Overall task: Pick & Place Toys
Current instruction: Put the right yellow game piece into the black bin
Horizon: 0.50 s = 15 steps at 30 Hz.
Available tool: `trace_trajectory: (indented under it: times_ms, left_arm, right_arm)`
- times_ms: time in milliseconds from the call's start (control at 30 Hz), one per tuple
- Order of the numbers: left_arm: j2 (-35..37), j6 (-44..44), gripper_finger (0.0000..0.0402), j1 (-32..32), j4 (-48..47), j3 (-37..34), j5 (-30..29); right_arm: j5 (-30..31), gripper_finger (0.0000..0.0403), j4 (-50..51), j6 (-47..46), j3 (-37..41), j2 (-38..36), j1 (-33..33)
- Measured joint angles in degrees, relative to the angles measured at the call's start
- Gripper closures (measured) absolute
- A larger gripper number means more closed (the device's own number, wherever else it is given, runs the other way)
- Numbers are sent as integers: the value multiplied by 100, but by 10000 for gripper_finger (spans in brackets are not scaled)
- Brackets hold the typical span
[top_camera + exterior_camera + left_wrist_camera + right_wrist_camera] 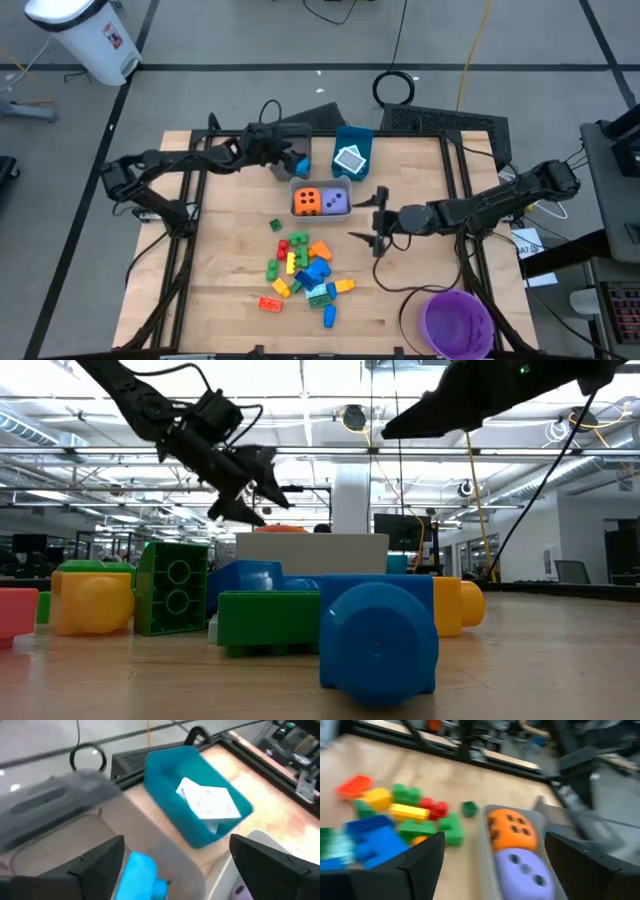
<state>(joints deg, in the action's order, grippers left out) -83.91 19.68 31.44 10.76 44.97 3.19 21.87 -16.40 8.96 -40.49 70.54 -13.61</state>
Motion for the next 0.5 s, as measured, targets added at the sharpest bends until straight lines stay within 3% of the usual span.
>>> trace_trajectory:
  times_ms: [167, 267, 367, 500]
  left_arm:
    - [56, -316, 69, -353, 873, -128, -362]
    - [55, -369, 78, -407, 1699, -435, 168]
    - [334, -335, 82, -328, 1948, -777, 808]
    - [927, -134, 80, -277, 2179, -1311, 607]
  right_arm:
    - [-1092, 85, 29, -502, 0, 89, 0]
    - [-1168, 85, 22, -493, 0, 232, 6]
    - [-1386, 85, -7, -440, 0, 458, 115]
    - [-2185, 85, 20, -412, -76, 872, 279]
